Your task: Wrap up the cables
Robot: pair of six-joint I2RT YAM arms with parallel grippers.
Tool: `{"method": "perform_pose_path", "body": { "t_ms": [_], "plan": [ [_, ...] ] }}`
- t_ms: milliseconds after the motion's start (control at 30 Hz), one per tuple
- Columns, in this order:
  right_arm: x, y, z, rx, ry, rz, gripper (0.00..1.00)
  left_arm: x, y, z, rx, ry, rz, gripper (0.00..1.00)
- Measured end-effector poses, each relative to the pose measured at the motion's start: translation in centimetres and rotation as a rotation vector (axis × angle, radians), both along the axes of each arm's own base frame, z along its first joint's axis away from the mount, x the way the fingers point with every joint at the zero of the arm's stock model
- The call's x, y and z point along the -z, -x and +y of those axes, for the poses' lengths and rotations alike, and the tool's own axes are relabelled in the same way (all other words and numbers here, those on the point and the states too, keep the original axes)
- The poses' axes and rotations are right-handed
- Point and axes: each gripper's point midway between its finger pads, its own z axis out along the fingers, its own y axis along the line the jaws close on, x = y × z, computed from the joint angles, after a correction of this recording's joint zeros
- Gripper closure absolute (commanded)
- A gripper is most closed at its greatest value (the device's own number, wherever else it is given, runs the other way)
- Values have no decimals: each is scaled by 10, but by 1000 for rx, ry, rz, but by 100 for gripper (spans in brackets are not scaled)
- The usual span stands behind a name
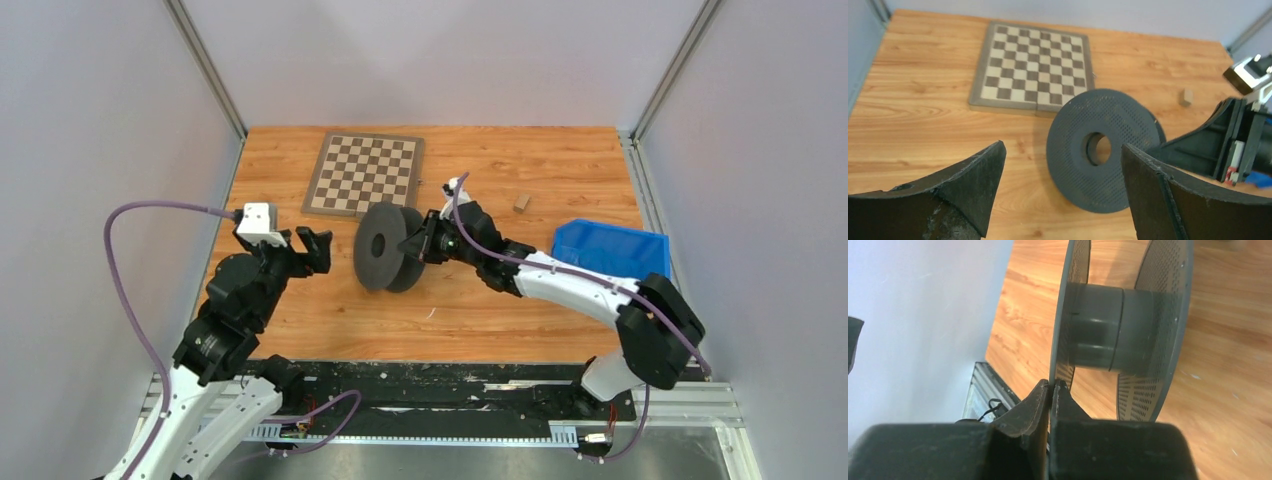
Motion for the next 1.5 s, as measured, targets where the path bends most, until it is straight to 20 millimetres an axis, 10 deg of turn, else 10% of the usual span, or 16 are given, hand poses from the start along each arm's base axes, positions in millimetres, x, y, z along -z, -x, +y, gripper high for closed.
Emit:
{"method": "perform_pose_path", "body": {
  "t_ms": [467,667,1133,1500],
  "plan": [
    [-27,8,-70,311,201,139,100,35,16,-57,279,66,160,13],
    [-50,-3,-50,357,362,24,100,69,6,-67,248,101,294,4],
    [-18,6,-3,405,716,-167,100,90,-31,-34,10,172,499,11],
    [-2,13,3,356,789,-165,74,114,-34,-37,39,264,601,12]
  ]
}}
